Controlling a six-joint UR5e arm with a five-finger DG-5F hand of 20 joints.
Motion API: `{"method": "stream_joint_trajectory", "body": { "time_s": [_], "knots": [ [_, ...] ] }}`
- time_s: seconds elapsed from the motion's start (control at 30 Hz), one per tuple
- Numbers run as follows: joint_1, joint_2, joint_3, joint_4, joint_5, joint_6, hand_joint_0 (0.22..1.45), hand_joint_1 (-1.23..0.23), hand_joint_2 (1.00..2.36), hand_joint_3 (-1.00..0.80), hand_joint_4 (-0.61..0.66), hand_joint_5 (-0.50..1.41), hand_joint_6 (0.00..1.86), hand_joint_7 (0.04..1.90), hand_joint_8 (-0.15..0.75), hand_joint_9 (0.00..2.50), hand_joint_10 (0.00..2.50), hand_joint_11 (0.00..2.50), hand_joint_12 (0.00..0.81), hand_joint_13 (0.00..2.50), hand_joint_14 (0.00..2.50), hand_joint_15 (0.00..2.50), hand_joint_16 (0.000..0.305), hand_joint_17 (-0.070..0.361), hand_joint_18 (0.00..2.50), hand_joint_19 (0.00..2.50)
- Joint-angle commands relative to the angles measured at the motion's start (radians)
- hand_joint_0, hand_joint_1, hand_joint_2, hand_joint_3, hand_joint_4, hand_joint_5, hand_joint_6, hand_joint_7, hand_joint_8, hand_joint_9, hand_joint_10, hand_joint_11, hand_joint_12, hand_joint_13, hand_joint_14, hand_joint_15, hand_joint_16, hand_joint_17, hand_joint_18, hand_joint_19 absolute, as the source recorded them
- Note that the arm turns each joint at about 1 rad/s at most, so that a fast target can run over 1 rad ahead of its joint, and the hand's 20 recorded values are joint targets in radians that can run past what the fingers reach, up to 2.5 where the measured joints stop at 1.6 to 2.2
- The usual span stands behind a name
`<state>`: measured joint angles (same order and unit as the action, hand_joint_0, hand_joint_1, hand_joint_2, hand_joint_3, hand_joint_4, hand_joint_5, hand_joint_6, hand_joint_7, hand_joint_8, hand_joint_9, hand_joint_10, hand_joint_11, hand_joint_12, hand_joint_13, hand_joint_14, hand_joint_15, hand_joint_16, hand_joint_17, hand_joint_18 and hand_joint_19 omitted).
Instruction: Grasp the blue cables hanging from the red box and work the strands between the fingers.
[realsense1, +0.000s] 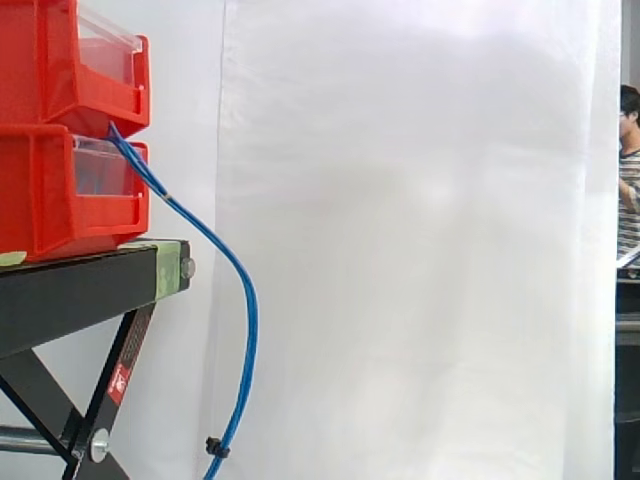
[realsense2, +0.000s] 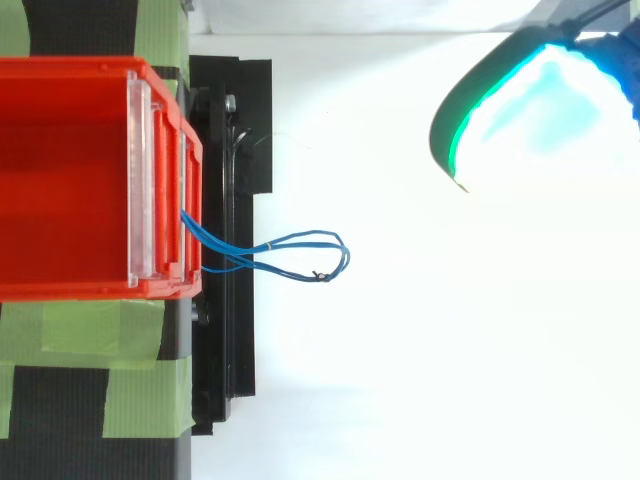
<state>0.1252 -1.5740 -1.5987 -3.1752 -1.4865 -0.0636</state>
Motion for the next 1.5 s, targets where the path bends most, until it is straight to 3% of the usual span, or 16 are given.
{"method": "stream_joint_trajectory", "body": {
  "time_s": [0.0, 0.47, 0.83, 1.47],
  "knots": [
    [0.001, 0.000, -0.001, 0.001, -0.001, 0.001, 0.62, -0.25, 1.00, -1.00, 0.11, -0.50, 0.00, 0.67, 0.279, 0.00, 0.00, 0.08, 0.352, 0.00, 0.00, 0.24, 0.071, 0.159, 0.00, 0.24],
    [-0.001, -0.001, -0.001, 0.004, 0.000, 0.005, 0.62, -0.26, 1.00, -1.00, 0.13, -0.50, 0.00, 0.66, 0.287, 0.00, 0.00, 0.07, 0.355, 0.00, 0.00, 0.21, 0.072, 0.161, 0.00, 0.22],
    [0.002, -0.003, -0.001, 0.015, 0.028, 0.010, 0.62, -0.25, 1.00, -1.00, 0.13, -0.50, 0.00, 0.66, 0.288, 0.00, 0.00, 0.07, 0.356, 0.00, 0.00, 0.21, 0.071, 0.161, 0.00, 0.22],
    [0.027, -0.004, -0.003, 0.004, 0.049, 0.001, 0.62, -0.26, 1.00, -1.00, 0.13, -0.49, 0.00, 0.66, 0.288, 0.00, 0.00, 0.07, 0.357, 0.00, 0.00, 0.21, 0.071, 0.160, 0.00, 0.22]
  ]
}}
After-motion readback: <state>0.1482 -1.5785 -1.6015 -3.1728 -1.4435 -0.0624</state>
